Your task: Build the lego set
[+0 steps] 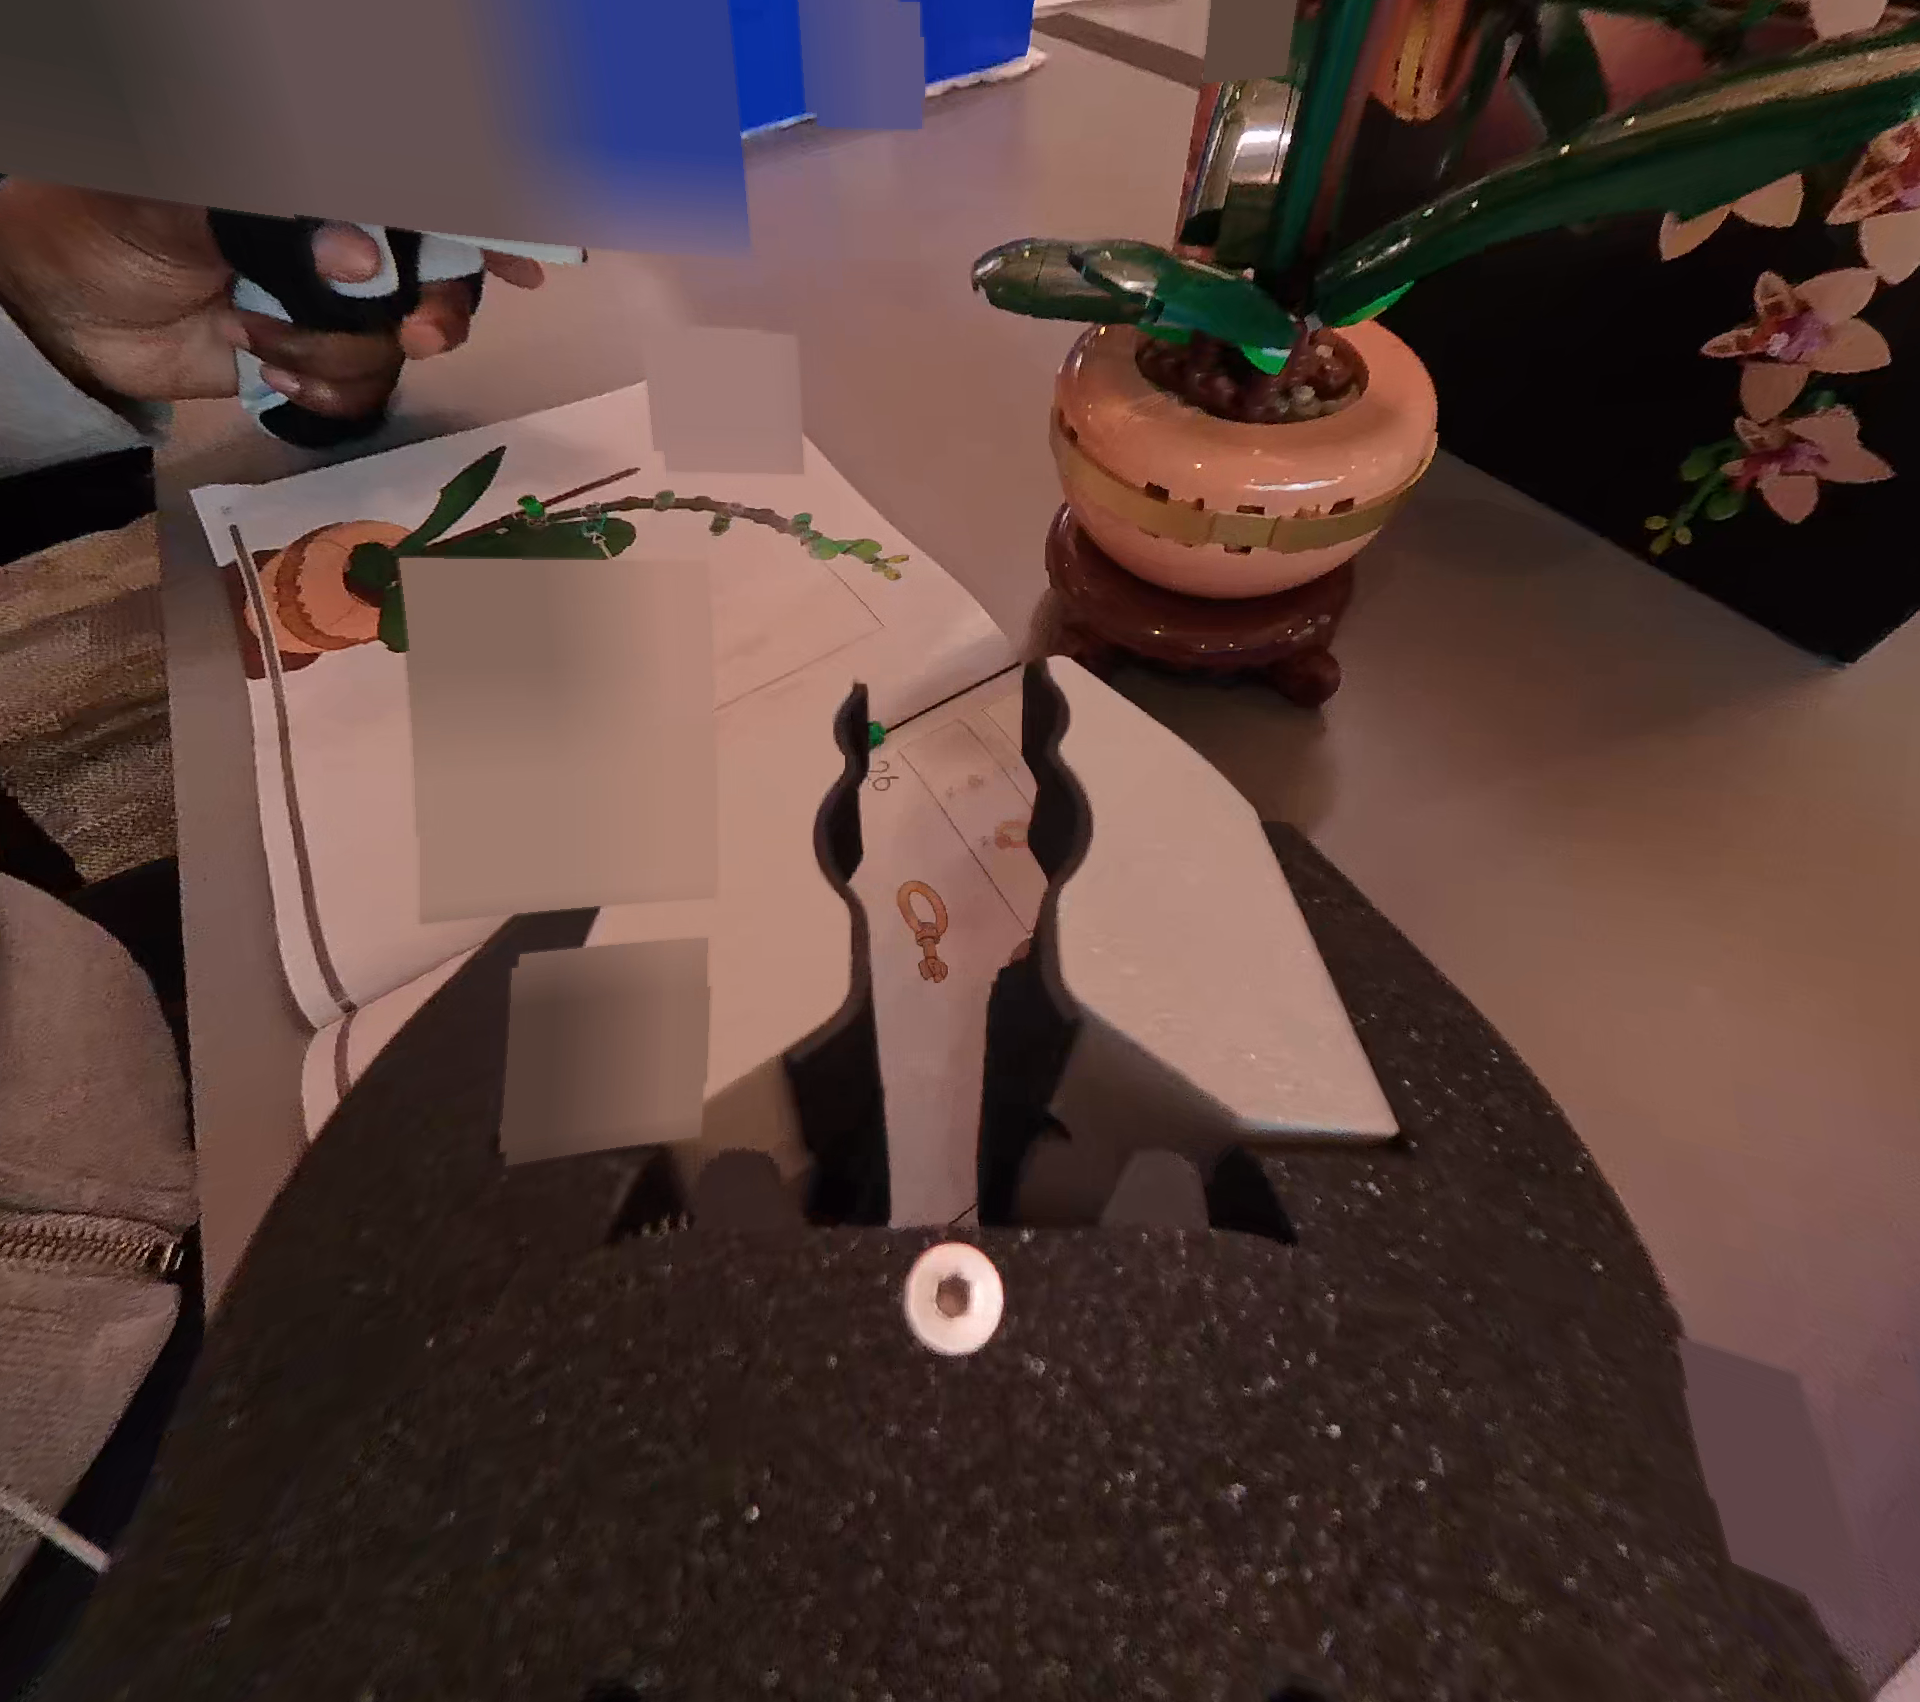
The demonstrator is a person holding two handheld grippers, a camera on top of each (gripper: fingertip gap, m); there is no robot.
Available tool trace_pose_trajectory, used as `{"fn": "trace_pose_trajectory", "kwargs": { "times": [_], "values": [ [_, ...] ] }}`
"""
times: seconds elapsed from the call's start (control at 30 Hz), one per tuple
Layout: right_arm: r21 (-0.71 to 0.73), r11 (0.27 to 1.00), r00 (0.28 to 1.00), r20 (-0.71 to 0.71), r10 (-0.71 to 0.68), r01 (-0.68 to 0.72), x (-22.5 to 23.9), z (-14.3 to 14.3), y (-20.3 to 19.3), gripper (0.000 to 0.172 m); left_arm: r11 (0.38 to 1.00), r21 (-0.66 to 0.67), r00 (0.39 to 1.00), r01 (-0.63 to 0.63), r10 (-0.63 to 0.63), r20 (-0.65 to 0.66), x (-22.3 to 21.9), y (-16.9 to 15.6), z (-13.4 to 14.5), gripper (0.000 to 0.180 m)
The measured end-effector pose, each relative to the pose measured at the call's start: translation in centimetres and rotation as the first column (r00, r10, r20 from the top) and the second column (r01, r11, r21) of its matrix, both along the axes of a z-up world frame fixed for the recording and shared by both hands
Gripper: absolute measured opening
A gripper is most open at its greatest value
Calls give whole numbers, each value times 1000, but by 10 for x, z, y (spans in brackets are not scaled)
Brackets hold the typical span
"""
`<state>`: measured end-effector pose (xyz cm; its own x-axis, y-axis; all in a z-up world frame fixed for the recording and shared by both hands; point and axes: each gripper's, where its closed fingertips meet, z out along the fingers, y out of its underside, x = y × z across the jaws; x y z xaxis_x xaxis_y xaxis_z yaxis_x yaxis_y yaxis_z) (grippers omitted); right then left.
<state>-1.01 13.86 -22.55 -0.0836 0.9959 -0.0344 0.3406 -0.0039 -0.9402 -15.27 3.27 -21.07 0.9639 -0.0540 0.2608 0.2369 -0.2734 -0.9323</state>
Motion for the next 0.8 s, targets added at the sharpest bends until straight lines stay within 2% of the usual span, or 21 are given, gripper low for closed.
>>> {"fn": "trace_pose_trajectory", "kwargs": {
  "times": [0.03,0.07,0.13,0.23,0.33,0.37,0.43,0.47,0.63,0.7,0.8],
  "values": [
    [0,1000,1000,9,-1,1,0,-1,0,24,1000,11,1000,-3,3,-16,-1,-1,1,0],
    [2,1000,1000,7,1,-1,0,-1,0,19,1000,16,999,-16,17,-42,-3,-2,2,0],
    [-1,1000,1000,-3,-10,10,0,1,1,21,998,-6,992,-56,55,-116,-11,-4,-1,0],
    [-37,999,999,-2,-39,39,0,1,7,38,994,-18,976,-108,103,-190,-20,-5,-2,0],
    [-81,995,999,0,-53,53,0,0,12,44,986,-49,968,-156,143,-204,-27,-7,-6,2],
    [-92,995,999,-8,-52,51,1,2,12,41,982,-53,963,-183,168,-210,-32,-8,-7,3],
    [-101,994,998,-50,-37,31,4,7,11,5,973,-54,956,-223,208,-207,-40,-12,-7,4],
    [-98,995,996,-75,-40,32,5,11,11,0,973,-51,957,-226,212,-195,-41,-12,-6,6],
    [-89,995,996,-74,-50,43,4,11,12,0,980,-57,969,-190,178,-173,-37,-11,-7,17],
    [-69,997,997,-61,-43,38,3,9,10,0,986,-63,971,-154,140,-194,-31,-10,-8,0],
    [-20,1000,999,-28,-21,21,0,4,4,10,987,-84,965,-137,114,-235,-26,-8,-11,0]
  ]
}}
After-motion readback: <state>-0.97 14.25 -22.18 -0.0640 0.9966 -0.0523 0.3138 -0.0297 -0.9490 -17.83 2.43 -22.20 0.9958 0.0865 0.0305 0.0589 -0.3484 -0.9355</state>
